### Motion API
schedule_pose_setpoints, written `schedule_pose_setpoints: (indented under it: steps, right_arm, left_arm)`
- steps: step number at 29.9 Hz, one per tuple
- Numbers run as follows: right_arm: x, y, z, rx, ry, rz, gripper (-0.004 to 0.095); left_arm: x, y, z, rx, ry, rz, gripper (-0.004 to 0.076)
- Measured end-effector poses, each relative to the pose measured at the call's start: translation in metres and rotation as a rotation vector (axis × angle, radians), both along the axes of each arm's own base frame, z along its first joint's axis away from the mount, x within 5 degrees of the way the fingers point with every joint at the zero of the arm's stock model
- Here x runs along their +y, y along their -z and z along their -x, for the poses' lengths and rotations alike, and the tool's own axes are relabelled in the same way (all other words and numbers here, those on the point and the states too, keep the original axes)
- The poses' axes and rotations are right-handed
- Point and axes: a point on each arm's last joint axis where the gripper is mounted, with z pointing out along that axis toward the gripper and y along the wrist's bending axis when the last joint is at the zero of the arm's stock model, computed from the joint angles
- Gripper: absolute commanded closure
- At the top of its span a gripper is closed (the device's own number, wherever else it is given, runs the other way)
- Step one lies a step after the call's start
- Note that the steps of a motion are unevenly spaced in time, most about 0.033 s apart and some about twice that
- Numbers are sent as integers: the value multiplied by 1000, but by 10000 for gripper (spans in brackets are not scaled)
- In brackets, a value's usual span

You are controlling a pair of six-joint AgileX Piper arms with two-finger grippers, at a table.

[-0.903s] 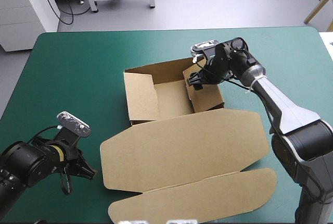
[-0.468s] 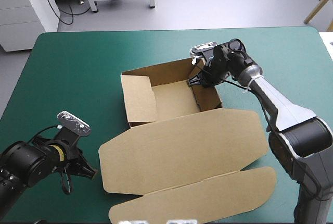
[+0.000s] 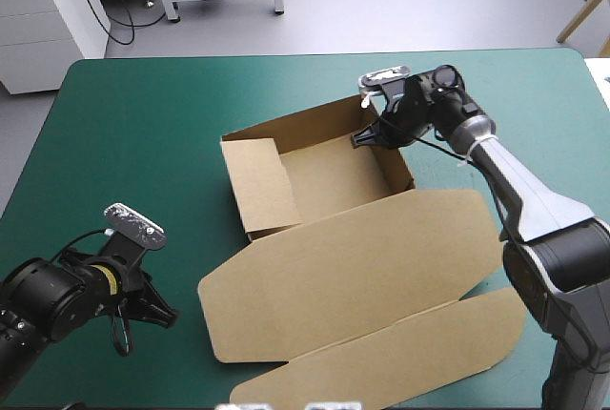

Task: Fold the box

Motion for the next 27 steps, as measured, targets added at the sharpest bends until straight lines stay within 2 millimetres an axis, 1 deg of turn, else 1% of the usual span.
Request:
schedule_pose_setpoints:
  steps: [2, 5, 8, 9, 10, 15, 18, 23, 27]
  right_arm:
    - [-19, -12, -1, -37, 33, 10, 927]
    - [-55, -32, -2, -96, 105, 38, 927]
    - [-95, -48, 0, -137, 190, 60, 928]
    - [-112, -51, 0, -144, 229, 65, 928]
    - [-124, -54, 1, -151, 254, 69, 928]
    - [-193, -57, 5, -153, 412, 89, 927]
    - [-227, -57, 10, -149, 492, 99, 927]
    - [-273, -57, 23, -143, 612, 93, 927]
    - [-294, -57, 30, -142, 667, 74, 919]
  left_arm:
    - [0, 0, 0, 0, 0, 0, 734]
    - [0, 0, 0, -2, -2, 2, 734]
    - [0, 0, 0, -6, -2, -2, 734]
    - [1, 0, -1, -7, -2, -5, 734]
    - [1, 0, -1, -9, -2, -8, 734]
    - [1, -1, -1, -14, -3, -17, 734]
    - [2, -1, -1, -16, -3, -20, 734]
    - [2, -1, -1, -16, -3, -20, 734]
    - [2, -1, -1, -16, -3, -20, 734]
